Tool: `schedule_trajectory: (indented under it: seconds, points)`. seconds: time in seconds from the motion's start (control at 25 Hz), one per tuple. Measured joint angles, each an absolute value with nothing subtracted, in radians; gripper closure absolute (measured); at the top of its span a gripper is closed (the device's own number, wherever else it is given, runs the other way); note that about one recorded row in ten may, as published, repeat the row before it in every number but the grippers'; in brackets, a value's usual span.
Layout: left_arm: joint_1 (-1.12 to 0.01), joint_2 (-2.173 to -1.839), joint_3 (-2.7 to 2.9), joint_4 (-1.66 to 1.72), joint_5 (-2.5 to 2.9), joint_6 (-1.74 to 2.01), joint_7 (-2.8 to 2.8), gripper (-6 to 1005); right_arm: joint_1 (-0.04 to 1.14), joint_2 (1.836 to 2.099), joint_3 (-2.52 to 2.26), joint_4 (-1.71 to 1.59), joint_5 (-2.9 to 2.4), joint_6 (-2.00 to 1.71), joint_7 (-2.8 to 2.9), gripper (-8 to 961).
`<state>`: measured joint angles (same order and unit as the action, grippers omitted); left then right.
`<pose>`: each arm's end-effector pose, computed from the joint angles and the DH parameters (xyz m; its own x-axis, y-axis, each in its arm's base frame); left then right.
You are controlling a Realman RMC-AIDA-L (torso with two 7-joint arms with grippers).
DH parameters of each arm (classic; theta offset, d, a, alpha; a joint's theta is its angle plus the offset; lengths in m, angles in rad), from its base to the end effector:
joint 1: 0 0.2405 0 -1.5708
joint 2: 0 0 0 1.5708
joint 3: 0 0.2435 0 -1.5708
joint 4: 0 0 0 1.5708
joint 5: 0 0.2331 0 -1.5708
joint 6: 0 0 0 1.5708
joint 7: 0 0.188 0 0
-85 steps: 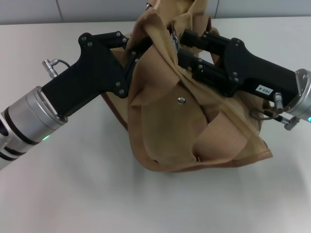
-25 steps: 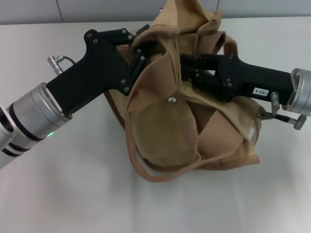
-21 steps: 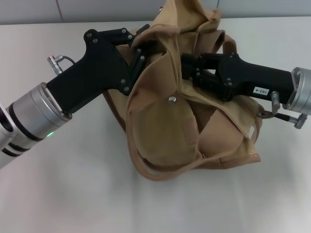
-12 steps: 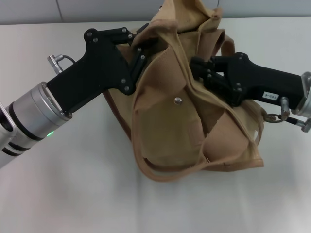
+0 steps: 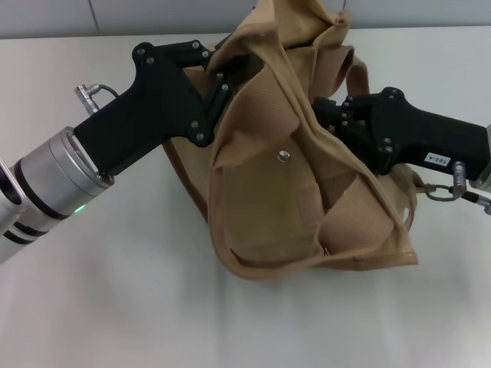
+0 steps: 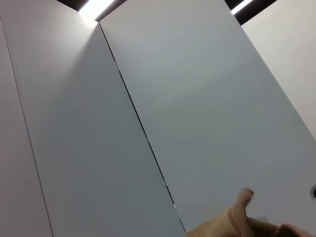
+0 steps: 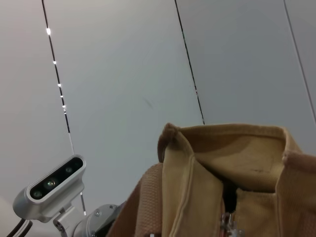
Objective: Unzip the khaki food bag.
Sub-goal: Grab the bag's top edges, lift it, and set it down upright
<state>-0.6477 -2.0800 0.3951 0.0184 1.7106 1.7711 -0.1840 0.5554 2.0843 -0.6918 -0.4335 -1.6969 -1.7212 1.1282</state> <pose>-0.1744 0.3325 -0.0529 0.5304 -0.5040 0.6817 0.1131 -0.7548 -0.6461 0.2002 0.3400 -0.0342 0.6088 -0.1502 -0.7790 -0.3356 -0.9385 -0.0813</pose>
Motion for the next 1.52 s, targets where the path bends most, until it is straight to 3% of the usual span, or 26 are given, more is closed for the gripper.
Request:
schedule_trajectory:
  seconds: [0.4,0.96,1.2,1.4,1.52]
  points:
    - [-0.648,-2.08,0.388,0.019,1.706,1.769,-0.184,897,0.484,2.081,-0.686,-0.488,-1.665,-1.768,1.136,954]
    - [-0.667,-2.08,0.393,0.016,1.71,1.768,-0.184,893,0.51,2.09,-0.766,-0.441,-1.581,-1.744,0.892,849]
    - [-0.668,-2.08,0.393,0.015,1.711,1.767,-0.184,891,0.541,2.091,-0.781,-0.41,-1.578,-1.681,0.84,674]
    - [-0.672,-2.08,0.394,0.015,1.711,1.767,-0.184,890,0.571,2.091,-0.786,-0.391,-1.578,-1.646,0.827,448]
    - [-0.677,-2.08,0.394,0.015,1.711,1.767,-0.185,889,0.581,2.092,-0.789,-0.388,-1.577,-1.629,0.827,441]
